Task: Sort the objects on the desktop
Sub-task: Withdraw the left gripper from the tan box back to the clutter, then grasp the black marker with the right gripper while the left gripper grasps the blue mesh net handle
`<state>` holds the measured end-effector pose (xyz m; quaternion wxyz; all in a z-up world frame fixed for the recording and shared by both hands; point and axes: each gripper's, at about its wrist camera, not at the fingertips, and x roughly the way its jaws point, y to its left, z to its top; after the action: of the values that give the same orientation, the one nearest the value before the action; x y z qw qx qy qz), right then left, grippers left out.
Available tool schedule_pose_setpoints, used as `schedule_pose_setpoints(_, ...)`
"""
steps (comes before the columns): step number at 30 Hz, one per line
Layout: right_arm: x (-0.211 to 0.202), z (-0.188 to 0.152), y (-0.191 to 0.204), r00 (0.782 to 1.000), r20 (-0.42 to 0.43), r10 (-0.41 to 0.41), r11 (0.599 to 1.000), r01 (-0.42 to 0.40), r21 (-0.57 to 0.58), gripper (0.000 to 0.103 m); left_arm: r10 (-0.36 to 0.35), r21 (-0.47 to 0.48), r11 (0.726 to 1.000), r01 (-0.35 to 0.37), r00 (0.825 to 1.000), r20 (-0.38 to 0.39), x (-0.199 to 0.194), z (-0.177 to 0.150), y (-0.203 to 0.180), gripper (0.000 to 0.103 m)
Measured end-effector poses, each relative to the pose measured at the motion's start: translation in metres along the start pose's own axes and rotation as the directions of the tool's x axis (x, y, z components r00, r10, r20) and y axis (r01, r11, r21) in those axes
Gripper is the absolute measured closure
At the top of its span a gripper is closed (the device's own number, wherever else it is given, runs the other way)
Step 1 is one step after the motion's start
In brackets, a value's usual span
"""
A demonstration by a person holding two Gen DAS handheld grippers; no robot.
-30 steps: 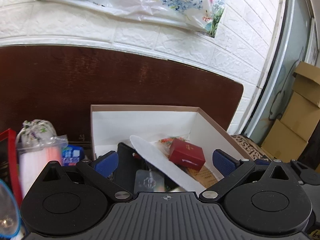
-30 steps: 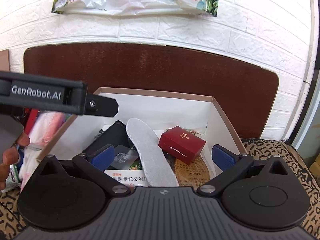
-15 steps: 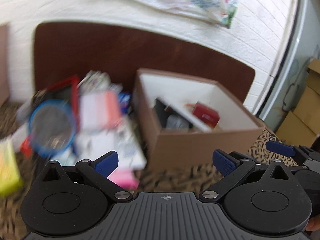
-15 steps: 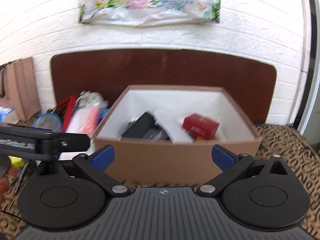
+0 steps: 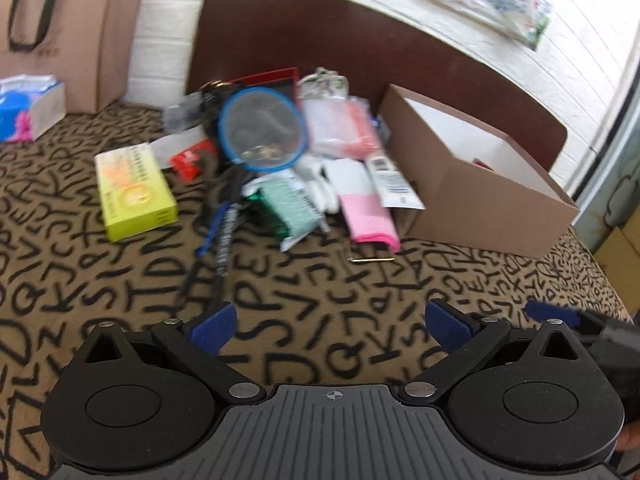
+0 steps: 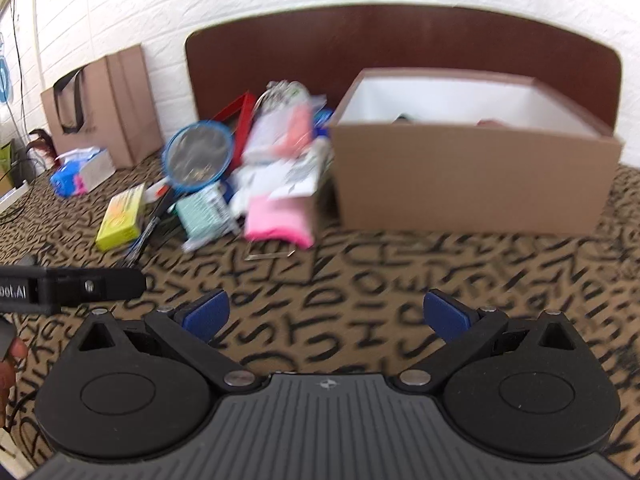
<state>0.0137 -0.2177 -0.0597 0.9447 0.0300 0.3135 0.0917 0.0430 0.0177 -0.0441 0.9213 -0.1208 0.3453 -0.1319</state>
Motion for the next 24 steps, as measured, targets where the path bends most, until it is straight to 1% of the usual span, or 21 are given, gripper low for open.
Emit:
schedule_pose_setpoints(3,0.01,-0.008,0.013,0.999,-0.028,0.015,1.0,-0.015,-0.007,0.0,0.003,-0.026,1.0,-0.003,1.0,-0.005,-0.002,0.003,0.015,0.0)
schedule_pose_setpoints(6,0.02,-0.013,0.028,0.999,-0.049,0.006,1.0,-0.007,-0.025,0.0,0.0,-0.061,0.998,0.0,1.0,-0.005,-0.003,0.01,0.031,0.001)
schedule_pose_setpoints(9,0.028,-0.012,0.044,0.997,-0.059,0.057,0.997,-0.06,-0.042,0.0,-0.01,-0.096,0.995,0.01,1.0,-0.004,-0.001,0.018,0.046,0.003)
schedule_pose_setpoints(13,0.039,-0.005,0.063,0.989,-0.049,0.142,0.988,-0.144,-0.049,0.0,0.014,-0.143,0.99,-0.016,1.0,-0.016,0.008,0.029,0.065,0.009)
schedule_pose_setpoints(16,0.05,-0.002,0.079,0.985,-0.05,0.166,0.983,-0.169,-0.073,0.004,0.02,-0.141,0.99,-0.023,1.0,-0.021,0.017,0.036,0.075,0.013)
schedule_pose_setpoints(17,0.054,-0.001,0.084,0.984,-0.055,0.172,0.981,-0.176,-0.082,0.007,0.023,-0.141,0.99,-0.026,0.999,-0.025,0.02,0.038,0.077,0.016)
schedule_pose_setpoints(19,0.061,-0.001,0.096,0.979,-0.066,0.195,0.974,-0.201,-0.103,0.015,0.019,-0.148,0.989,-0.024,0.999,-0.035,0.025,0.042,0.084,0.019)
schedule_pose_setpoints(21,0.068,0.0,0.109,0.973,-0.08,0.216,0.967,-0.225,-0.122,0.024,0.024,-0.152,0.988,-0.032,0.998,-0.052,0.031,0.044,0.089,0.024)
schedule_pose_setpoints(22,0.072,0.0,0.115,0.971,-0.086,0.224,0.963,-0.234,-0.136,0.026,0.024,-0.157,0.987,-0.033,0.998,-0.059,0.033,0.045,0.092,0.027)
schedule_pose_setpoints(23,0.075,0.001,0.122,0.969,-0.09,0.23,0.958,-0.242,-0.152,0.031,0.024,-0.165,0.986,-0.035,0.997,-0.069,0.035,0.045,0.096,0.031)
schedule_pose_setpoints(24,0.078,0.002,0.128,0.967,-0.095,0.235,0.954,-0.248,-0.167,0.038,0.021,-0.171,0.985,-0.033,0.997,-0.073,0.036,0.045,0.098,0.032)
